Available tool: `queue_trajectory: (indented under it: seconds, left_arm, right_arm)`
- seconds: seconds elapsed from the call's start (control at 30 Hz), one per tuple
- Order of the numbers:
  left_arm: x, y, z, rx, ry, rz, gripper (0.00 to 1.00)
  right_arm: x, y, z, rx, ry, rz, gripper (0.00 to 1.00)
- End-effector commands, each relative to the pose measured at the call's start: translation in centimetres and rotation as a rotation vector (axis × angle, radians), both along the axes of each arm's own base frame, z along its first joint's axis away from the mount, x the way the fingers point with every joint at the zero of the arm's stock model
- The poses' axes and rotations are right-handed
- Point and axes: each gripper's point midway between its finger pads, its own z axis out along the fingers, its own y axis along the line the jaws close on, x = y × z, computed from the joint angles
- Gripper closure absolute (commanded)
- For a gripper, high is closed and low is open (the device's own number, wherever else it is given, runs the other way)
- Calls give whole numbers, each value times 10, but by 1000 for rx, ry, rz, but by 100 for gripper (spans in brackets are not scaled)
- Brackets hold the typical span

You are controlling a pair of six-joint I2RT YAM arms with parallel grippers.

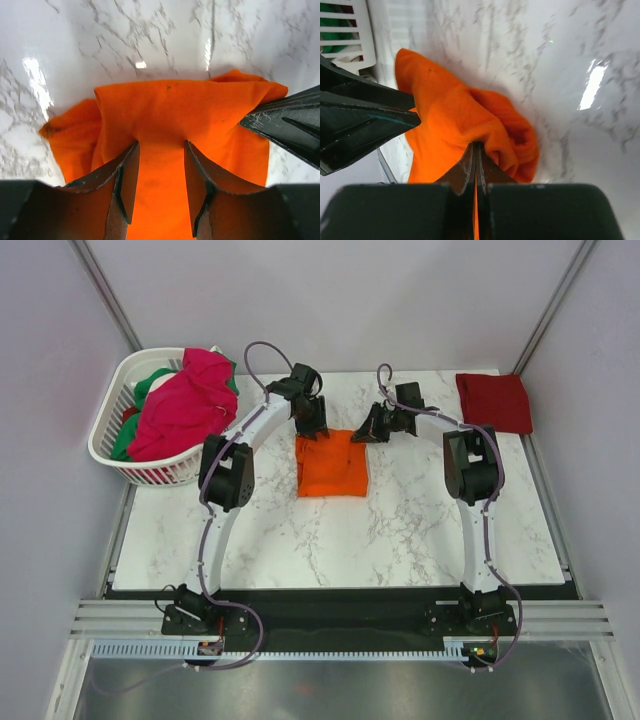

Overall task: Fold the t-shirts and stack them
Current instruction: Fold the tshirt

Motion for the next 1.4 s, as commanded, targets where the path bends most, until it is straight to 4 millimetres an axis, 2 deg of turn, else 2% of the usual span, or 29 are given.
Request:
queue_trajectory:
  seconds: [0.0,0.03,0.1,0.13,0.17,0.23,0.3,0.37,0.4,0.43,0.47,0.53,0.57,0.6,0.63,0.67,0.7,0.73,0.8,0.83,0.87,0.9,0.93,0.97,1.0,1.03,1.07,1.2,1.37]
  left_arm:
    - [32,7,2,2,-64,72,52]
    - [36,15,-9,12,-52,90,52]
    - [41,25,-16,25,-44,118,53]
    - [43,35,-23,38,-33,137,53]
    - [43,40,-26,44,-27,147,54]
    - [41,51,-31,74,-19,172,54]
    - [42,54,-28,80,-28,163,54]
    - [41,49,-18,55,-39,139,52]
    - [41,45,2,35,-68,123,51]
    - [40,40,12,33,-90,111,48]
    - [41,38,27,28,-119,107,46]
    - [40,33,68,3,-191,92,41]
    - [39,32,83,-7,-216,87,37]
    - [37,32,96,-14,-236,83,36]
    - [29,31,125,-31,-279,79,36]
    - [24,32,136,-35,-294,77,36]
    - [17,33,147,-38,-308,74,36]
    - [3,34,160,-43,-317,67,36]
    - [-16,32,168,-55,-310,54,37]
    - [-33,30,148,-43,-254,37,40]
    - [-43,27,156,-61,-264,27,41]
    - [-54,20,150,-78,-240,5,44]
    - [-73,12,125,-67,-182,-25,48]
    - [-78,3,128,-99,-209,-45,50]
    - [-87,-6,121,-125,-197,-67,50]
    - [-104,-13,100,-119,-149,-89,51]
    - [-109,-18,94,-132,-138,-95,51]
    - [-120,-34,63,-165,-82,-101,54]
    - [-115,-38,35,-155,-49,-86,56]
  right_arm:
    - [20,-6,-13,28,-8,-11,99]
    - [24,-9,-20,27,-1,-18,97]
    - [30,-16,-35,31,23,-31,90]
    - [32,-18,-40,31,28,-35,83]
    - [36,-22,-46,30,34,-44,69]
    - [39,-27,-52,21,34,-54,58]
    - [40,-25,-54,29,35,-44,51]
    - [44,-21,-43,54,5,-25,49]
    - [46,-13,-33,65,-16,-6,46]
    - [47,-6,-18,90,-34,15,44]
    - [57,-1,15,111,-101,31,42]
    - [61,10,56,127,-180,54,32]
    - [64,14,97,144,-250,60,26]
    - [63,14,114,151,-274,57,24]
    - [62,12,130,157,-294,54,24]
    - [54,11,154,169,-320,60,23]
    - [48,7,161,170,-324,59,23]
    - [33,3,168,165,-316,57,24]
    - [13,-1,166,155,-299,69,56]
    - [-7,-5,155,144,-252,60,74]
    - [-15,-6,149,144,-239,58,97]
    - [-27,-5,143,151,-215,65,100]
    - [-45,-7,127,146,-173,63,100]
    - [-53,-9,118,139,-152,64,100]
    - [-60,-11,109,126,-136,57,100]
    - [-74,-14,95,116,-103,57,100]
    - [-80,-15,87,113,-89,55,100]
    - [-98,-16,60,116,-35,70,100]
    - [-105,-16,12,105,58,77,100]
